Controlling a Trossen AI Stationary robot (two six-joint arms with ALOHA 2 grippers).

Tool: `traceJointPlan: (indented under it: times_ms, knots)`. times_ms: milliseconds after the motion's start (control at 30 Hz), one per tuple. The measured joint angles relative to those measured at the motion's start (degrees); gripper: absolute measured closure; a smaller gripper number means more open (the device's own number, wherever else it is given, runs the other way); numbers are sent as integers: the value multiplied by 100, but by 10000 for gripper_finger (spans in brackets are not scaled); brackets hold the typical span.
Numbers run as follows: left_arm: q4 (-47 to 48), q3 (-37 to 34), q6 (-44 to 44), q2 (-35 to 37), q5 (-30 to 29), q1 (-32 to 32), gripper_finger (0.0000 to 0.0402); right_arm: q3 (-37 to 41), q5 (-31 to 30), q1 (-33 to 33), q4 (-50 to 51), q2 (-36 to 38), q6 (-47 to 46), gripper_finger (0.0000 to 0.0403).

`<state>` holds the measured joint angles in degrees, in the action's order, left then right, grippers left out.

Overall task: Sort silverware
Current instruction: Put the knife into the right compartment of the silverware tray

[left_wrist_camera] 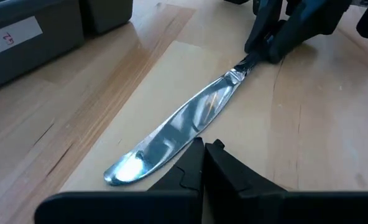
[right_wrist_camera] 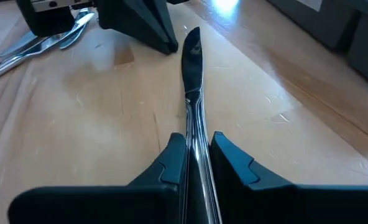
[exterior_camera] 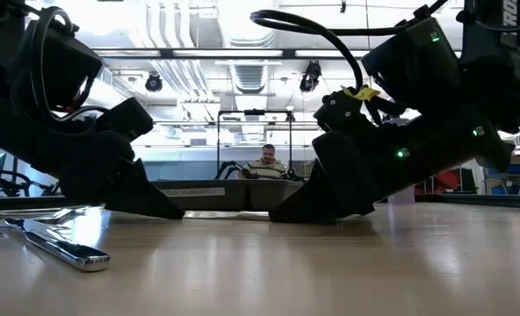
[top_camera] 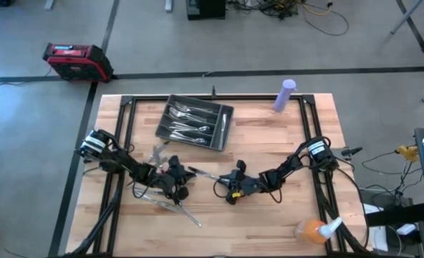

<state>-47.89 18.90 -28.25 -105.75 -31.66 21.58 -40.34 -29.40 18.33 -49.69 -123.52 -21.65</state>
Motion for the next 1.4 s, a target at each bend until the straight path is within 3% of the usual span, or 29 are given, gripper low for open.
traceJointPlan:
  times_ms: [233, 367, 500, 633, 767, 900, 1400]
  knots:
    - [37, -24, 376, 350, 90, 0, 402, 0, 180, 4, -71, 21, 305, 367]
    - [196, -44, 903, 1097, -7, 11, 402, 20, 291, 27, 25, 227, 651, 367]
    - [876, -51, 1293, 1904, -457, -18, 402, 35, 273, 94, 262, 486, 1152, 401]
    - [1459, -44, 1607, 2685, -818, -95, 402, 33, 250, 90, 604, 620, 1515, 402]
    - [1761, -44, 1679, 3205, -810, -266, 402, 24, 345, 43, 764, 633, 1558, 402]
    - [1815, -37, 1683, 3236, -221, -375, 402, 24, 411, 39, 799, 640, 1500, 402]
    - [1758, 183, 1725, 2791, -162, -382, 402, 15, 874, -92, 862, 647, 660, 396]
